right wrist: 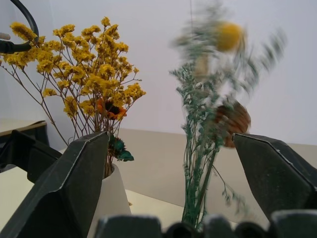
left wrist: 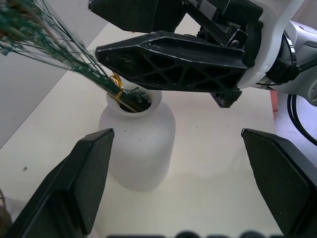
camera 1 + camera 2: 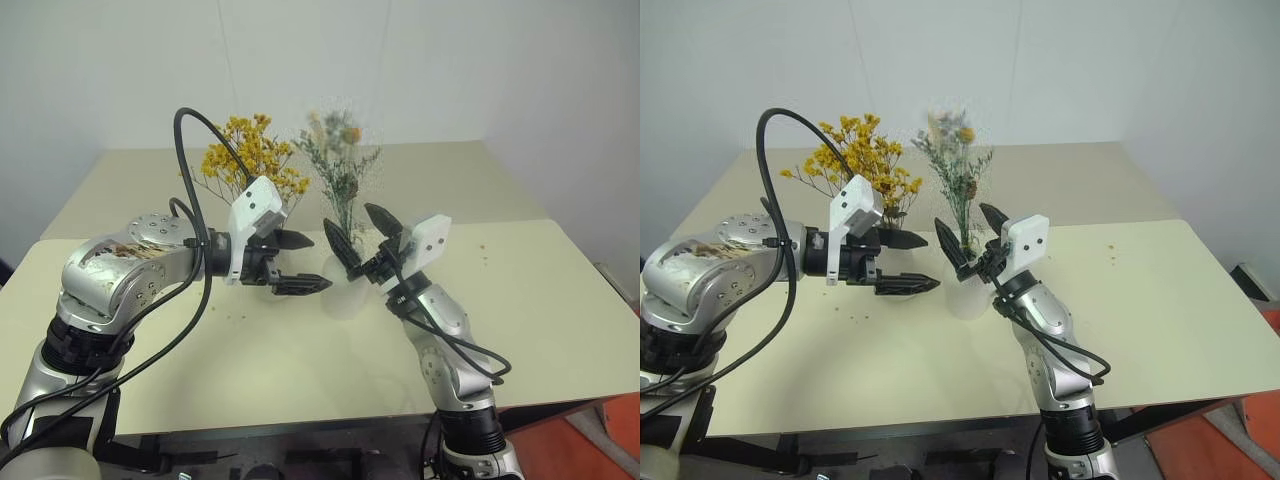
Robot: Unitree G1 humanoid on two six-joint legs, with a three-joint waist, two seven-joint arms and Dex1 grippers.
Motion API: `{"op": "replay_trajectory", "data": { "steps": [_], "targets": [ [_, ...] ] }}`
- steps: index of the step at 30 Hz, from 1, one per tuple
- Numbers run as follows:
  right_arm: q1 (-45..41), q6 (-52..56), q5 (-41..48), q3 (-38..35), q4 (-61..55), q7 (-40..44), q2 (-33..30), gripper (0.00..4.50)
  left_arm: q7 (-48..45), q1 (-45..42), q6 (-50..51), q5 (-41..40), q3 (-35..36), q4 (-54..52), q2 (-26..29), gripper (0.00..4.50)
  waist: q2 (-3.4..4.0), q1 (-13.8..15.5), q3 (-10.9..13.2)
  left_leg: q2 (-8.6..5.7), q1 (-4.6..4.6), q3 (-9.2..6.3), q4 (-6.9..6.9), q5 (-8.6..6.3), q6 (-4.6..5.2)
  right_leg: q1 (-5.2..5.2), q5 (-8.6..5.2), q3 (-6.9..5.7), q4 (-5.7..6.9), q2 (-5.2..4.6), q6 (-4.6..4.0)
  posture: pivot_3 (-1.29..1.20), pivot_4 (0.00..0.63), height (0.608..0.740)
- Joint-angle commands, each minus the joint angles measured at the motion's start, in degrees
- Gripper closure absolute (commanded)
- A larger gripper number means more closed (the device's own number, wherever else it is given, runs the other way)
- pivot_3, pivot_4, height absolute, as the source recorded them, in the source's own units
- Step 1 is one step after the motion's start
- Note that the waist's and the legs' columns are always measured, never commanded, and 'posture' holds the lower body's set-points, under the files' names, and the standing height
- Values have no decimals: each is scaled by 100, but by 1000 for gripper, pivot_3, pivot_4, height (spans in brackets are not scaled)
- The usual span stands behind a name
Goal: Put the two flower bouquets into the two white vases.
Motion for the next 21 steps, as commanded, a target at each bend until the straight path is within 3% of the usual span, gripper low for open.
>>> {"op": "replay_trajectory", "data": {
  "steps": [1,7,21],
  "targets": [
    [49,-177,-4,-4,-155,-9,3,35,-56,-162,-138,58,117,-74,41,0,0,2,0,0,0,0,0,0,0,0,0,0,0,0,0,0,150,740],
    [104,38,57,5,-262,20,-94,35,-79,-166,-135,87,116,-71,22,0,0,0,0,0,1,0,0,0,0,0,0,0,1,0,0,0,150,740],
    [-1011,2671,1147,-508,-809,-464,-572,35,-55,-148,-96,97,137,-147,-1,0,0,8,0,-1,-2,-3,1,0,0,1,0,-2,1,-1,0,0,150,740]
  ]
}}
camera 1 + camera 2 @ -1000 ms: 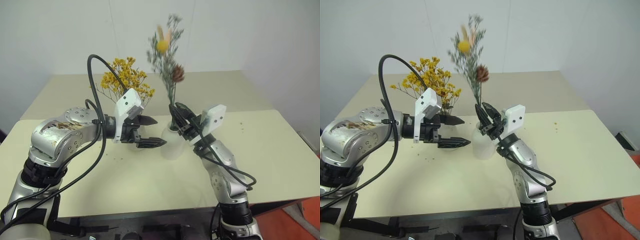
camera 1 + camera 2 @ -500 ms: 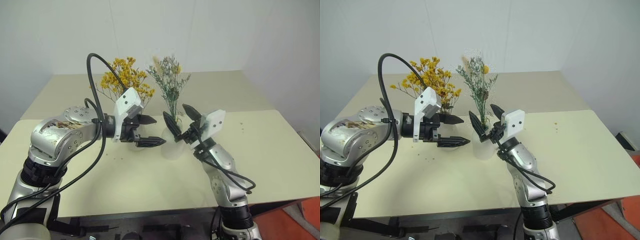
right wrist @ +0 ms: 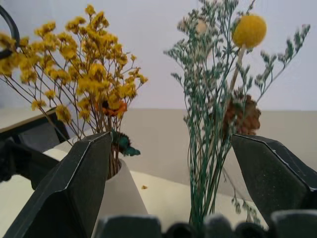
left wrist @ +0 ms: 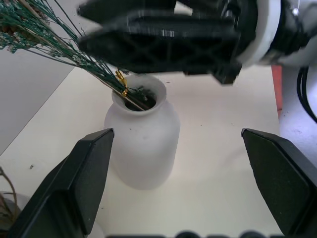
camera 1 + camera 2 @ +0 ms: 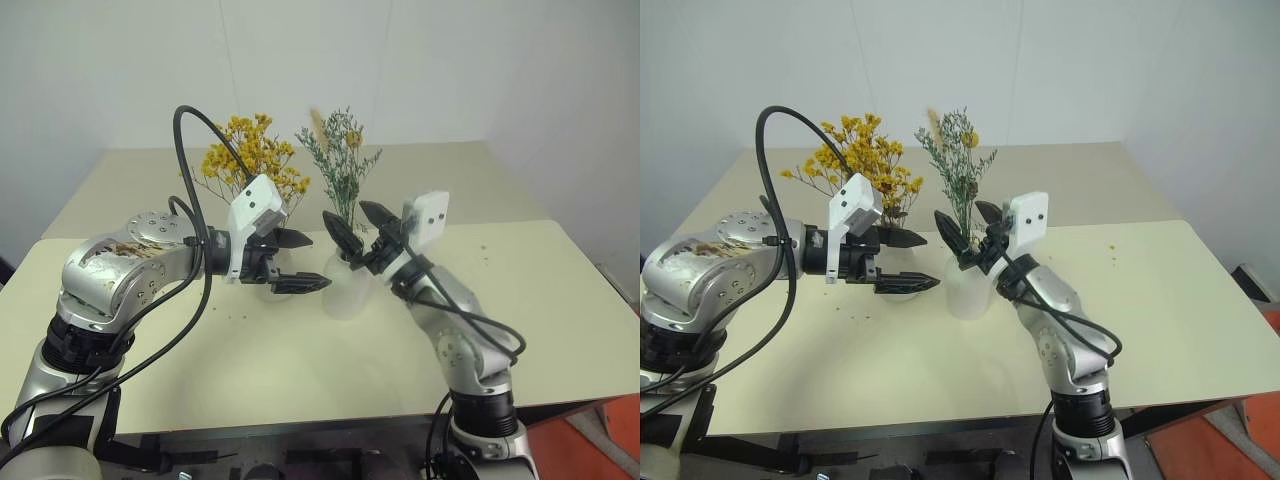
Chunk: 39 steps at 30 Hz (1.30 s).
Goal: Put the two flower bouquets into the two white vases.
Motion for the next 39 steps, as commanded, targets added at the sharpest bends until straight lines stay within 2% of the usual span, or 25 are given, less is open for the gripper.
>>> {"op": "replay_trajectory", "data": {
  "steps": [1,6,12,19,24,25,26,37,38,39],
  "targets": [
    [-310,507,194,-124,-267,-80,-201,35,-7,-124,-95,-3,139,-158,7,0,0,0,0,0,0,0,0,0,0,0,0,0,0,0,0,0,150,740],
    [-841,1514,313,-164,-218,-115,-604,35,15,-95,-113,4,153,-174,-9,0,0,-13,0,1,2,1,0,0,0,-1,0,1,2,2,0,0,150,740],
    [-1381,2591,539,-272,3,-249,-805,35,58,-20,-112,-6,181,-236,-29,0,0,-8,0,0,-2,1,0,0,0,-1,0,0,0,-1,0,0,150,740],
    [-1832,3215,523,-325,356,-389,-772,35,107,47,-104,-23,209,-295,-38,0,0,-8,0,0,-2,1,0,0,0,-1,0,0,1,0,0,0,150,740],
    [-2039,3263,450,-244,625,-332,-742,35,132,74,-91,-36,222,-324,-41,0,0,-7,0,0,-3,1,0,0,0,-2,0,-1,0,0,0,0,150,740],
    [-2063,3249,436,-227,670,-327,-723,403,139,79,-87,-37,226,-329,-37,0,0,-6,0,0,-4,1,0,0,0,-2,0,-1,0,0,0,0,150,740],
    [-2088,3251,434,-215,715,-320,-704,579,141,84,-83,-39,231,-334,-33,0,0,-8,0,0,-4,1,0,0,0,-1,0,-1,0,0,0,0,150,740],
    [-2090,3017,405,-234,876,-287,-547,4204,215,113,28,-83,285,-404,-3,0,0,-8,0,1,-4,1,0,0,0,-2,0,-2,0,0,0,0,150,740],
    [-2064,2960,412,-281,853,-302,-514,4479,219,110,29,-85,283,-403,-4,0,0,-8,0,0,-4,1,0,0,1,-2,0,-1,0,0,0,0,150,740],
    [-2025,2879,420,-328,813,-315,-480,4479,221,108,30,-86,281,-401,-5,0,0,-8,0,0,-4,1,0,0,0,-2,0,-2,0,0,0,0,150,740]
  ]
}}
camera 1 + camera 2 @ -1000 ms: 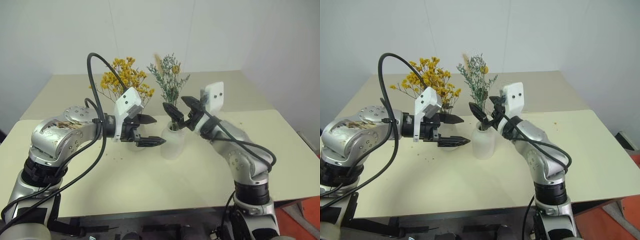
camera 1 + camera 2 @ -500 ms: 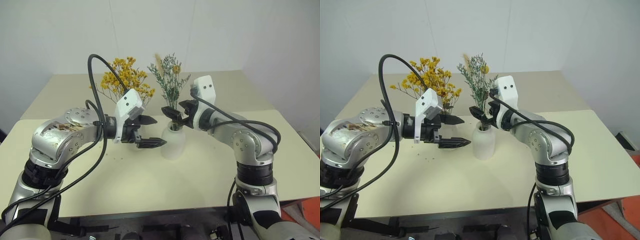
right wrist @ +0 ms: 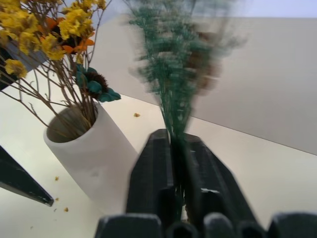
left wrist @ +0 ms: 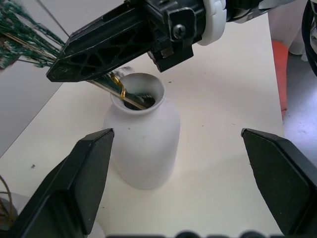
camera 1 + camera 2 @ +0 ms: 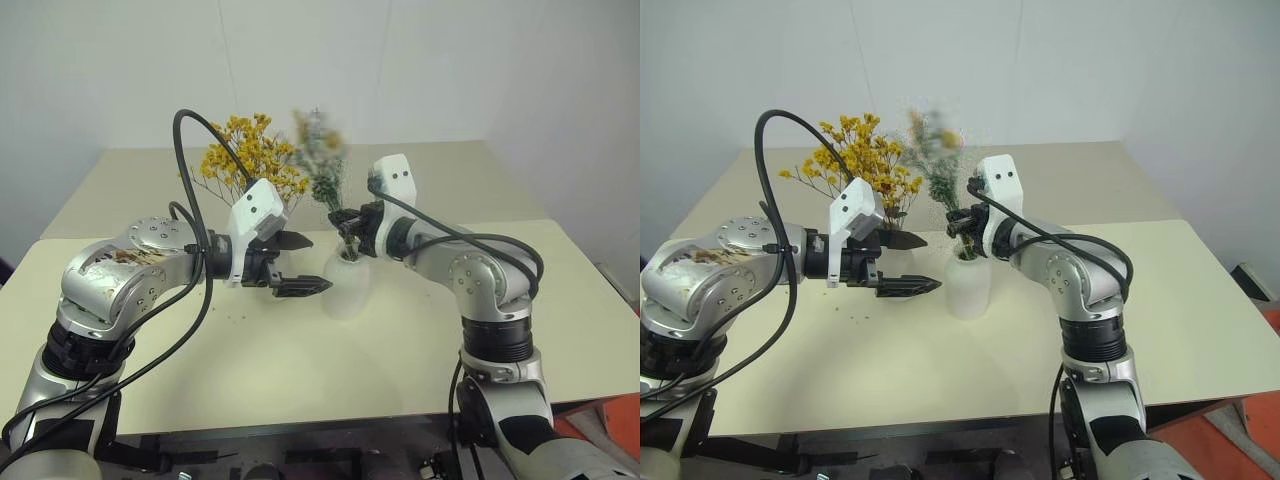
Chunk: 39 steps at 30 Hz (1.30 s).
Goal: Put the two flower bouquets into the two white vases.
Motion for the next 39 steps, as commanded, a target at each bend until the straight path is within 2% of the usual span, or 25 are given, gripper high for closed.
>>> {"op": "replay_trajectory", "data": {
  "steps": [1,11,18,25,39],
  "targets": [
    [-8,-378,9,-252,-227,-9,87,4479,23,-41,-9,-79,219,-168,30,0,0,1,0,0,0,0,0,0,0,0,0,0,0,0,0,0,150,740],
    [798,-1413,140,-705,-1135,-164,648,4479,-40,-100,-64,-52,168,-93,20,0,0,2,0,1,-2,-2,0,0,0,-1,0,-1,0,0,0,0,150,740],
    [1552,-2566,-221,-383,-1575,-136,909,4479,-107,-147,-103,-18,127,-42,20,0,0,-5,0,0,-1,-1,-1,0,0,-2,-1,0,-1,0,1,0,150,740],
    [2113,-3671,-713,81,-1492,-120,1077,4479,-173,-191,-98,11,103,-14,39,0,0,-1,0,0,1,0,0,0,0,-1,-1,1,-4,1,1,0,150,740],
    [2719,-5463,-1471,525,-685,81,1306,4479,-217,-218,-97,37,94,-14,58,0,0,-3,0,0,2,0,0,0,0,0,-1,2,-3,1,1,0,150,740]
  ]
}}
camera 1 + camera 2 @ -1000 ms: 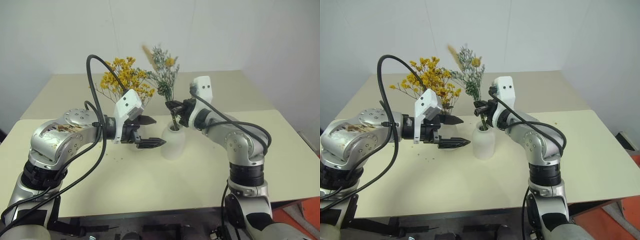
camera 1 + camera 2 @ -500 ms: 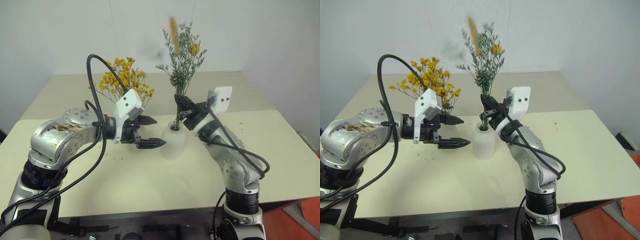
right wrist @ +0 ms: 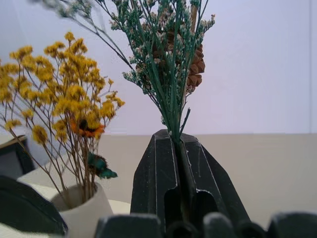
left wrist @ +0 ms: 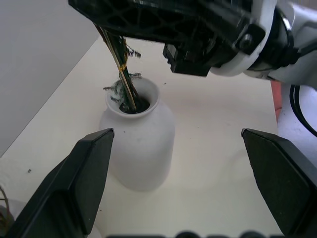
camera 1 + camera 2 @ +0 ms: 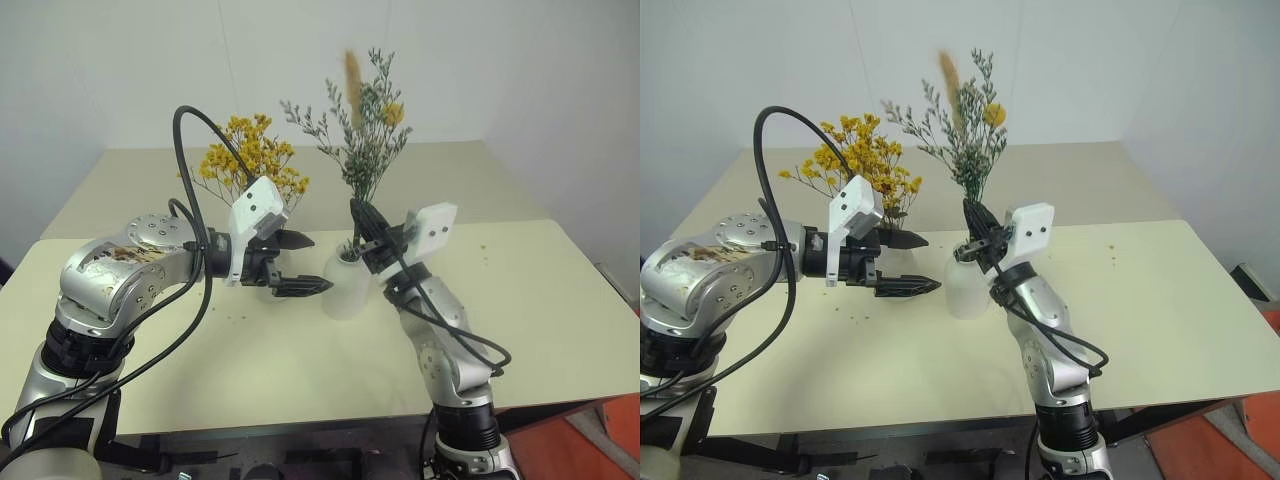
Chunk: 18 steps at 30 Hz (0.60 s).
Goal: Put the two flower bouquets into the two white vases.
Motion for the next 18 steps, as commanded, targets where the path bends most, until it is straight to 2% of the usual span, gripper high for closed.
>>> {"op": "replay_trajectory", "data": {
  "steps": [1,7,11,18],
  "targets": [
    [49,-402,-53,30,-21,86,36,4479,-33,-149,-87,19,94,-44,44,0,0,1,0,0,0,0,0,0,0,0,0,0,1,0,0,0,150,740],
    [127,-561,-99,78,41,151,81,4479,-47,-170,-104,37,73,-27,33,0,0,1,0,0,2,0,0,0,0,0,0,0,2,0,0,0,150,740],
    [184,-568,-106,111,21,173,87,3418,-60,-180,-108,42,67,-20,36,0,0,2,0,0,1,0,0,0,0,0,0,0,2,0,0,0,150,740],
    [229,-564,-105,139,-37,198,70,1075,-73,-184,-101,46,70,-15,38,0,0,2,0,0,3,0,0,0,0,0,0,0,2,1,0,0,150,740]
  ]
}}
